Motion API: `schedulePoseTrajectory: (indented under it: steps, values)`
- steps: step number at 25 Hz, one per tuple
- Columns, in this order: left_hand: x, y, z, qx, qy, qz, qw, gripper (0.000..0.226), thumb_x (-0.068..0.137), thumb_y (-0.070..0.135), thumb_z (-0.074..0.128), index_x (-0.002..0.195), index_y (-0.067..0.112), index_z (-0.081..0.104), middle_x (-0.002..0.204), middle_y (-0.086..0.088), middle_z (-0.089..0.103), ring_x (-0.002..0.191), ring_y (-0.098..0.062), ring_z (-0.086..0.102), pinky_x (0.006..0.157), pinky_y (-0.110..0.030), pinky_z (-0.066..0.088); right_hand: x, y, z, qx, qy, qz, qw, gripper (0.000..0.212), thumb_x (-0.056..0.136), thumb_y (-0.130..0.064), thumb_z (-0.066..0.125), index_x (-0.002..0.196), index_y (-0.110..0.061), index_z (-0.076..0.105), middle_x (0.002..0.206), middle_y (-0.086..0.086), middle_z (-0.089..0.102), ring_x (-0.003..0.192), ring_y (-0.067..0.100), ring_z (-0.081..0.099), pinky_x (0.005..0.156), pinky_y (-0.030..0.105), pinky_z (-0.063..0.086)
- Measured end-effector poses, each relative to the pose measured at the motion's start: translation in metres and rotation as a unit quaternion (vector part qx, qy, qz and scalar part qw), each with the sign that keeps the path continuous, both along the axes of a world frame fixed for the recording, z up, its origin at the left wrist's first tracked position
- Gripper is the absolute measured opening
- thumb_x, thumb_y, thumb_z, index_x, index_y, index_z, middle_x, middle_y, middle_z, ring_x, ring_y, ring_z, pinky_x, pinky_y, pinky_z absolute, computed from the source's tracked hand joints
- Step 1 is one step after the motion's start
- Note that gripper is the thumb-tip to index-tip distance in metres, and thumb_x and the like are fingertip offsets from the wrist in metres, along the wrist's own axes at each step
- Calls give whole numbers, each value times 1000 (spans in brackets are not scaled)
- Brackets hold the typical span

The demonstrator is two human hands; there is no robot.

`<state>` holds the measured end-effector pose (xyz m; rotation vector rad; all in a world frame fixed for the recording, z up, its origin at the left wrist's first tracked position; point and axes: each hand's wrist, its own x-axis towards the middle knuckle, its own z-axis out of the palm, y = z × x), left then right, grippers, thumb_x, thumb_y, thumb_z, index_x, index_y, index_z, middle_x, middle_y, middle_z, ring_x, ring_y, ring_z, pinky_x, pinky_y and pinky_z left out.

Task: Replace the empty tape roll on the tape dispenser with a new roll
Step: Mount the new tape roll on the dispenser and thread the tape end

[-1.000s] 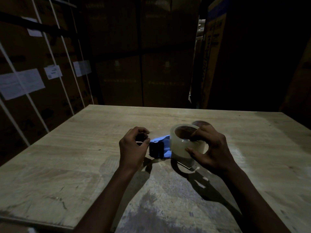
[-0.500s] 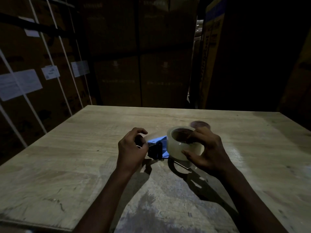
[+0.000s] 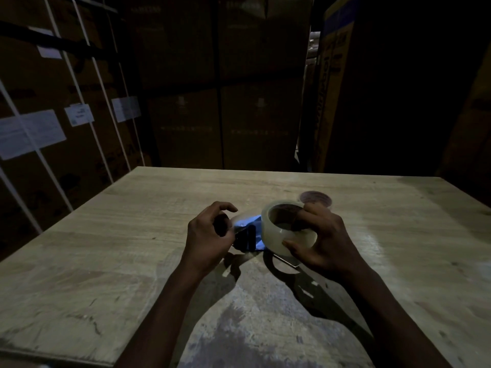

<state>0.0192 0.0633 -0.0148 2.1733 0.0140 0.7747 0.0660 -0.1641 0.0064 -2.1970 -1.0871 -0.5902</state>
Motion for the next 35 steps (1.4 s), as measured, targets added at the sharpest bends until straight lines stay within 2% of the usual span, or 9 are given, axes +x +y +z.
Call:
schedulePoseTrajectory:
  steps: [3, 10, 14, 18, 20, 23, 27, 31, 35]
  values:
    - [-3, -2, 1, -12, 16, -25, 999, 45, 75, -2, 68, 109, 26, 58, 79, 3, 63, 77, -5, 63, 64, -11, 52, -1, 1, 1, 0, 1, -1, 1000, 38, 71, -38, 63, 100, -13, 67, 93, -4, 58, 85, 12, 51, 67, 35, 51]
    - [-7, -4, 2, -42, 80, -43, 995, 50, 74, -5, 64, 110, 29, 57, 78, 0, 61, 64, -8, 62, 52, -17, 53, 1, 2, -3, -25, 13, -2, 1000, 38, 69, -39, 62, 100, -17, 68, 94, -10, 57, 86, 5, 46, 68, 22, 43]
    - [-5, -1, -3, -11, 126, -45, 991, 46, 72, 1, 68, 104, 32, 56, 65, -5, 60, 51, -4, 52, 48, -19, 43, 2, 5, -6, -78, 37, -5, 996, 25, 66, -39, 63, 83, -21, 65, 84, -7, 61, 81, 21, 55, 65, 41, 49]
    - [-4, 2, -5, -6, 164, -21, 986, 58, 70, -4, 62, 111, 34, 48, 70, -8, 63, 61, -14, 61, 54, -27, 48, 0, 5, -3, -84, 58, 11, 995, 17, 64, -26, 71, 74, -33, 58, 70, -26, 43, 74, 16, 51, 59, 34, 46]
    - [-4, 2, -5, -10, 167, -14, 986, 61, 69, -6, 61, 113, 33, 45, 71, -7, 63, 64, -17, 62, 56, -31, 51, 4, 4, -7, -100, 68, 5, 993, 18, 65, -31, 70, 82, -27, 64, 75, -23, 44, 78, 14, 49, 61, 31, 45]
    - [-5, 3, -5, -16, 166, -11, 986, 57, 69, -6, 59, 111, 31, 48, 68, -7, 63, 59, -14, 60, 51, -24, 47, 7, 3, -11, -138, 95, -21, 986, 36, 65, -44, 63, 97, -27, 63, 87, -7, 48, 86, 15, 48, 66, 35, 48]
    - [-6, 3, -4, -15, 170, -12, 985, 52, 69, -4, 58, 107, 31, 50, 70, -9, 64, 59, -16, 60, 52, -28, 46, 8, 4, -3, -89, 130, -56, 986, 35, 68, -57, 58, 89, -30, 53, 93, -3, 53, 84, 13, 52, 68, 34, 48]
    - [-5, 3, -4, -11, 162, -3, 987, 44, 70, -2, 59, 102, 28, 53, 69, -8, 65, 61, -17, 61, 53, -28, 45, 31, 16, 10, -161, 93, -152, 971, 46, 75, -56, 62, 111, -32, 47, 109, -1, 53, 100, 20, 54, 77, 38, 49]
    - [-3, 5, -5, -31, 161, 8, 986, 37, 72, 1, 60, 98, 26, 54, 70, -6, 66, 60, -16, 61, 49, -26, 44, 61, 33, 9, -237, 136, -125, 954, 56, 76, -43, 70, 127, -34, 48, 127, 5, 52, 111, 26, 52, 82, 36, 45]
